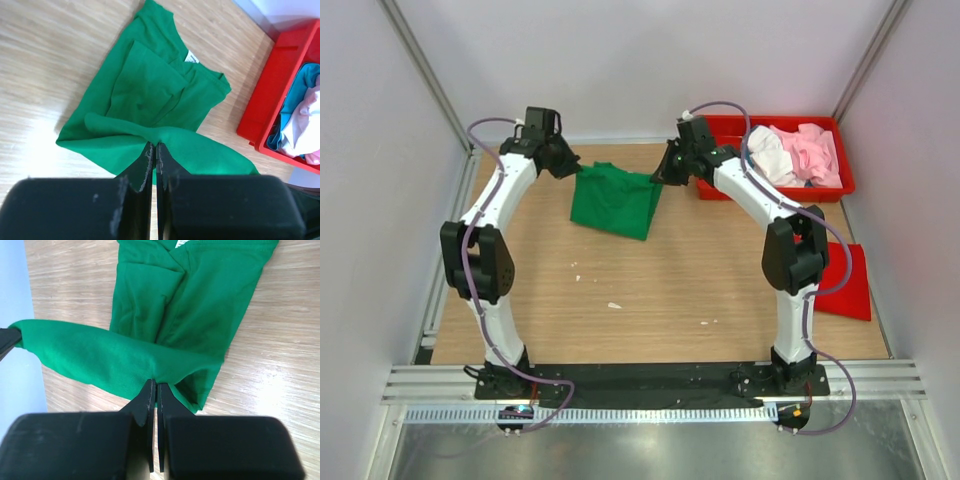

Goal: Fold and stack the t-shirts
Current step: Fold the tshirt

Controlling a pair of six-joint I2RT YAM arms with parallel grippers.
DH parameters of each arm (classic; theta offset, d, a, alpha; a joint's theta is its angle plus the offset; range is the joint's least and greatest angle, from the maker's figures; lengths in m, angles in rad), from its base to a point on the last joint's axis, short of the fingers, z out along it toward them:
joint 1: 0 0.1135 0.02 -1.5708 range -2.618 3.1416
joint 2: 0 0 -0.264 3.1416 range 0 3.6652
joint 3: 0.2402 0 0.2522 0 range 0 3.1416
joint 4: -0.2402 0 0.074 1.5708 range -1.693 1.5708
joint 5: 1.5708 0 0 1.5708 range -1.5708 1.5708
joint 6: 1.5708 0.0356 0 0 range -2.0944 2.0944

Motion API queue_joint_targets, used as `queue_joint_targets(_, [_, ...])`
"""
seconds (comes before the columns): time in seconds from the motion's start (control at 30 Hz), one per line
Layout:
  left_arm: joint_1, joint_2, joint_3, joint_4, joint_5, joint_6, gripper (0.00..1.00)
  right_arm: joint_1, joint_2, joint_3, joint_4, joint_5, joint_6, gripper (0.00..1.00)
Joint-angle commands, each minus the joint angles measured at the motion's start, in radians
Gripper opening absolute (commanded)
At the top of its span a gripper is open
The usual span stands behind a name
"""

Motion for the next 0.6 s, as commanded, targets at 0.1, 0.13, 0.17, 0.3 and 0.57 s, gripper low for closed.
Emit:
queue_joint_targets(0.1, [0.012, 0.055, 0.11, 0.017, 0.025, 0.022, 0.0, -0.02, -0.01, 0.044, 0.024, -0.001, 0.014, 0.01])
queue_joint_targets(0.13, [0.012, 0.065, 0.121, 0.017, 0.031, 0.022, 0.0, -0.028, -0.001, 0.048, 0.024, -0.003, 0.015, 0.01])
queue_joint_targets(0.17, [0.012, 0.076, 0.141, 0.017, 0.033, 0.022, 0.0, -0.031, 0.005, 0.052, 0.026, -0.003, 0.014, 0.01])
queue_joint_targets(0.3, [0.013, 0.131, 0.199, 0.018, 0.03, 0.02, 0.0, -0.051, 0.047, 0.07, 0.022, -0.015, 0.032, 0.01])
queue_joint_targets(0.57, [0.027, 0.311, 0.358, 0.018, 0.036, -0.004, 0.0, -0.086, 0.163, 0.096, 0.099, -0.041, 0.052, 0.01])
